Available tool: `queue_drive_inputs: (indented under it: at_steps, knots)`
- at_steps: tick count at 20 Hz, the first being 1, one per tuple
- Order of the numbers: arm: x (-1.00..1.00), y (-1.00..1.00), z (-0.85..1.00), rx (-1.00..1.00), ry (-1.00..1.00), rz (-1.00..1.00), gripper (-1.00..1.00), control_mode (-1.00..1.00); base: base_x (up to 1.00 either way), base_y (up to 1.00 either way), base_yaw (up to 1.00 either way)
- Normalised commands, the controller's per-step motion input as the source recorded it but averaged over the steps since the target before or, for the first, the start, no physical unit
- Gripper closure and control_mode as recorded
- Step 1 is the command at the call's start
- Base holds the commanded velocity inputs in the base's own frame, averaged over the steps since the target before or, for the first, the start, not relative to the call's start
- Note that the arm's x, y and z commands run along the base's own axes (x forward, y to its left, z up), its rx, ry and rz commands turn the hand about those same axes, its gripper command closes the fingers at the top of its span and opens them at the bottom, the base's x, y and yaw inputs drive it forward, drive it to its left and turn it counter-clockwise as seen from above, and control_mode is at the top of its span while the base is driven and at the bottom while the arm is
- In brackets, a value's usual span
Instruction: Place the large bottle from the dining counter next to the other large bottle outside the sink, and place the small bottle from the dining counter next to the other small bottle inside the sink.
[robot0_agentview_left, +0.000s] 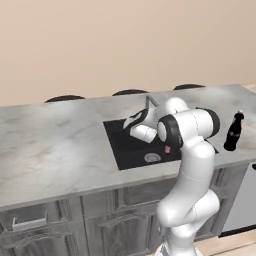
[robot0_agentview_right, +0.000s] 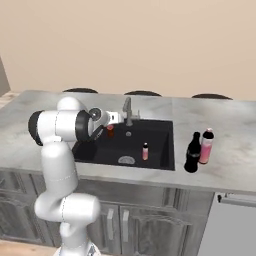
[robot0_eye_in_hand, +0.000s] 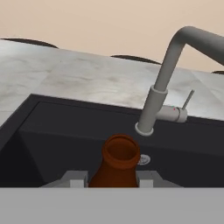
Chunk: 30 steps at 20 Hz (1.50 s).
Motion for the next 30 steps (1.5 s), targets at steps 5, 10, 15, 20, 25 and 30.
queue_drive_inputs:
  at_steps: [5,10,15,20,25,30]
  knots:
    - [0.00,0.00,0.00,0.00,0.00,0.00,1.00,1.00,0.37,0.35,-0.06]
    - [0.00,0.00,0.00,0.00,0.00,0.00,1.00,1.00,0.38,0.34,-0.06]
    - [0.00,0.00,0.00,0.00,0.00,0.00,1.00,1.00,0.30,0.14,-0.03]
    - [0.00,0.00,0.00,0.00,0.00,0.00,1.00,1.00,0.10,0.00,0.00]
    - [0.00,0.00,0.00,0.00,0.00,0.00,1.00,1.00,0.00,0.00,0.00]
    - [0.00,0.00,0.00,0.00,0.00,0.00,1.00,-1.00,0.00,0.00,0.00]
